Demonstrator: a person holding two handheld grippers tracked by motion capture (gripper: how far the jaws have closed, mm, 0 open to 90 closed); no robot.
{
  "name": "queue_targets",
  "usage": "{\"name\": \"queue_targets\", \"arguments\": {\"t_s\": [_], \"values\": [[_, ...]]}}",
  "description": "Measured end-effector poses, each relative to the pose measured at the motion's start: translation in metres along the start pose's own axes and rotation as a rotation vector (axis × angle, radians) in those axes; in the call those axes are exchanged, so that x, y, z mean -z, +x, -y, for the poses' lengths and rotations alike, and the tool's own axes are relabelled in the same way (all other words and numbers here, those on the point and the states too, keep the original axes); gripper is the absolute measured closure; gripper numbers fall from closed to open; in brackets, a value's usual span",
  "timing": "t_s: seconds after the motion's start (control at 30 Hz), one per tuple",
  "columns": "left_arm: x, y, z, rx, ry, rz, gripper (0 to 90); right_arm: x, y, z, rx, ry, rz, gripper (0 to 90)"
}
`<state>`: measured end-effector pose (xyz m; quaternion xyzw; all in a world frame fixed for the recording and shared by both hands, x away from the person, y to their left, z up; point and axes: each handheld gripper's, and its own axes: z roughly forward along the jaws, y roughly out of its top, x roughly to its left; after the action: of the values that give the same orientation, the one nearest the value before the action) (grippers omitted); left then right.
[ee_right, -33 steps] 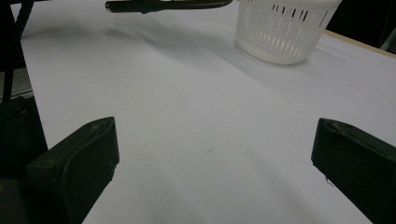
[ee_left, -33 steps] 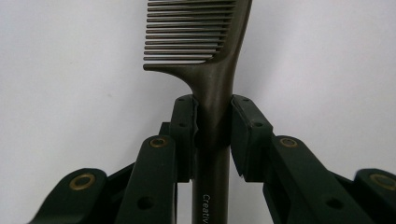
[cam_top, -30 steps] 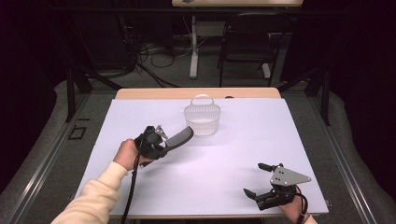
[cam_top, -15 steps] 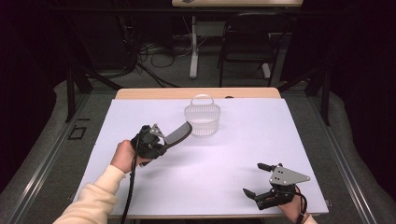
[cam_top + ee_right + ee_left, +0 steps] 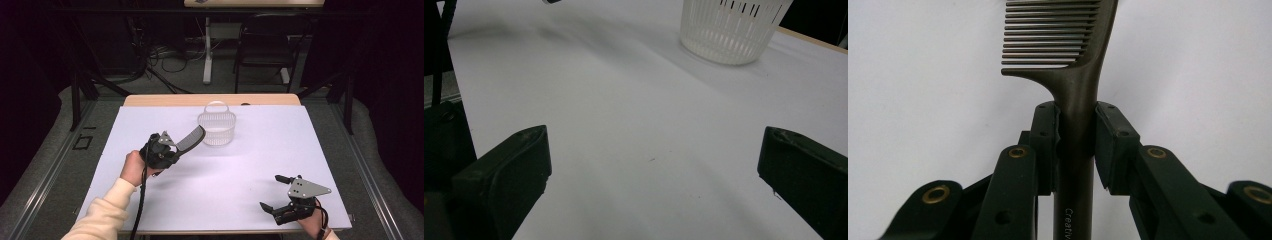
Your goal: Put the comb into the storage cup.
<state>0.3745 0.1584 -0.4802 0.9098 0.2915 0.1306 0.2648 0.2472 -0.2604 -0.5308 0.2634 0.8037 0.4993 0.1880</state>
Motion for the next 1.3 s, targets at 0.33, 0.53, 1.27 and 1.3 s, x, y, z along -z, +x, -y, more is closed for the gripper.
{"name": "queue_targets", "arguments": {"t_s": [0.33, 0.53, 1.27, 1.3], "values": [[0.0006, -0.0006, 0.0048, 0.032, -0.065, -0.016, 72.3, -0.0013, -0.0003, 0.0004, -0.001, 0.005, -0.006, 0.2], [0.0011, -0.0014, 0.0068, 0.047, -0.094, -0.015, 72.3, -0.0022, -0.0006, 0.0002, 0.005, 0.008, -0.009, 0.2], [0.0092, 0.0028, 0.003, 0.08, -0.161, -0.044, 72.3, -0.0027, 0.0003, 0.0, 0.004, 0.011, -0.01, 0.2], [0.0093, 0.0031, 0.0024, 0.079, -0.157, -0.039, 72.3, -0.0027, 0.0004, 0.0001, 0.003, 0.012, -0.01, 0.2]]}}
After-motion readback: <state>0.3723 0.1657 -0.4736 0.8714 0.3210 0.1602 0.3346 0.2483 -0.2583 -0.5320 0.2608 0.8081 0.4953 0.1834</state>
